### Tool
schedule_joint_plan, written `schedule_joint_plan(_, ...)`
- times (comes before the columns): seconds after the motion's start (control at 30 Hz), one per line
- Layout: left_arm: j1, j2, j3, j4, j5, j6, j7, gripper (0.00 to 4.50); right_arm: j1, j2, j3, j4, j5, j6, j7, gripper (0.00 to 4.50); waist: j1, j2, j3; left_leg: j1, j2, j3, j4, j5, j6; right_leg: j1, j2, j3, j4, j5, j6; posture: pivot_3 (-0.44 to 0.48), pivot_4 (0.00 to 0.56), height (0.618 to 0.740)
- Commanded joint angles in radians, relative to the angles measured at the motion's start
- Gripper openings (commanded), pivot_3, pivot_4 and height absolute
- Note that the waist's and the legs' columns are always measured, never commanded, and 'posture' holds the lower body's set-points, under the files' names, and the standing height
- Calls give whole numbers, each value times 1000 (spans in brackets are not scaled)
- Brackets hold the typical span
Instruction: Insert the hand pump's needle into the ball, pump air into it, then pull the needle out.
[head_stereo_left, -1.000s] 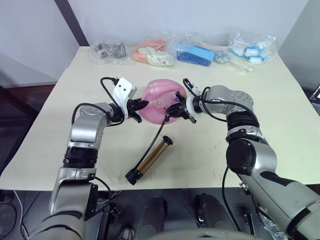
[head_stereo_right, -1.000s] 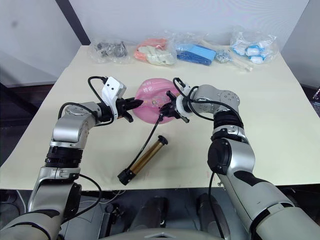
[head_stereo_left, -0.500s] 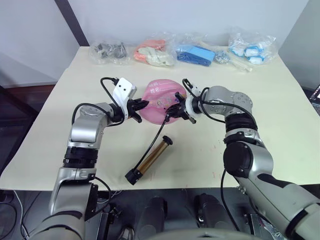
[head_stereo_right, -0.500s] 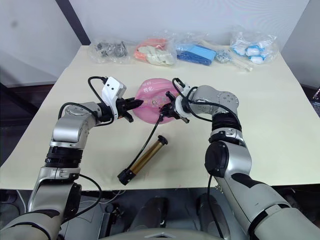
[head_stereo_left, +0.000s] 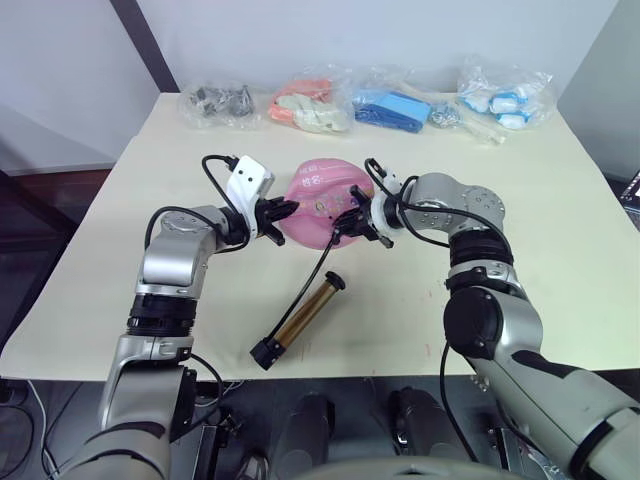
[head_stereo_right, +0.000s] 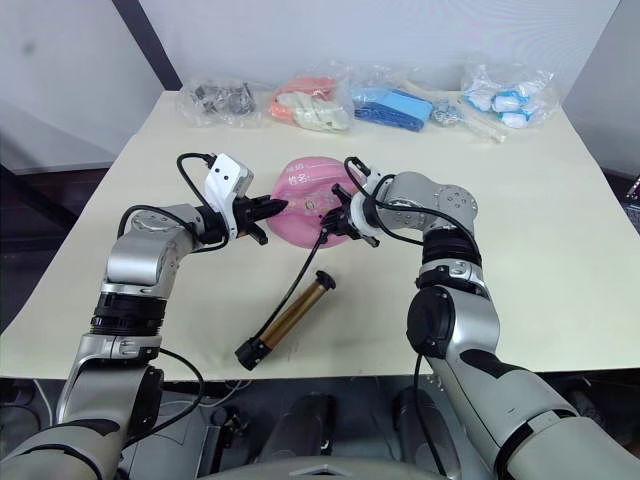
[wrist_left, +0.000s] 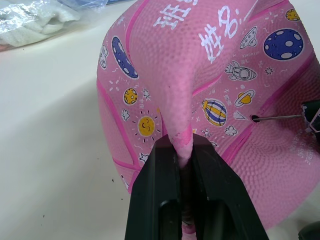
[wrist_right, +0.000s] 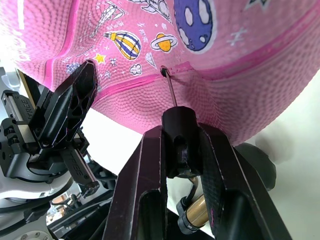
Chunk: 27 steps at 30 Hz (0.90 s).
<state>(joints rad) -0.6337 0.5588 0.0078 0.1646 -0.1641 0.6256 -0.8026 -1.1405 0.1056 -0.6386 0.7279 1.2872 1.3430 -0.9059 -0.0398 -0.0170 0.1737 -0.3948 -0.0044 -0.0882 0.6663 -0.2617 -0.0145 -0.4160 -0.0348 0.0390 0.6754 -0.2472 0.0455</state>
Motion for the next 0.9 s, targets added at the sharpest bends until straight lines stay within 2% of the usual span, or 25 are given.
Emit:
schedule_joint_plan(0.03,22,-11,-39,-7,-4,15,-7,0,22,-8,-8,-19,-13,-1,-40,380,1,0,0,0,0,0,0,0,0,0,0,0,0,0,0,0,150,740)
schedule_joint_plan(0.9,29,-4,-41,-8,-7,15,-5,0,51,-1,-3,-60,22,6,-88,380,1,1,0,0,0,0,0,0,0,1,0,0,-1,0,0,0,150,740)
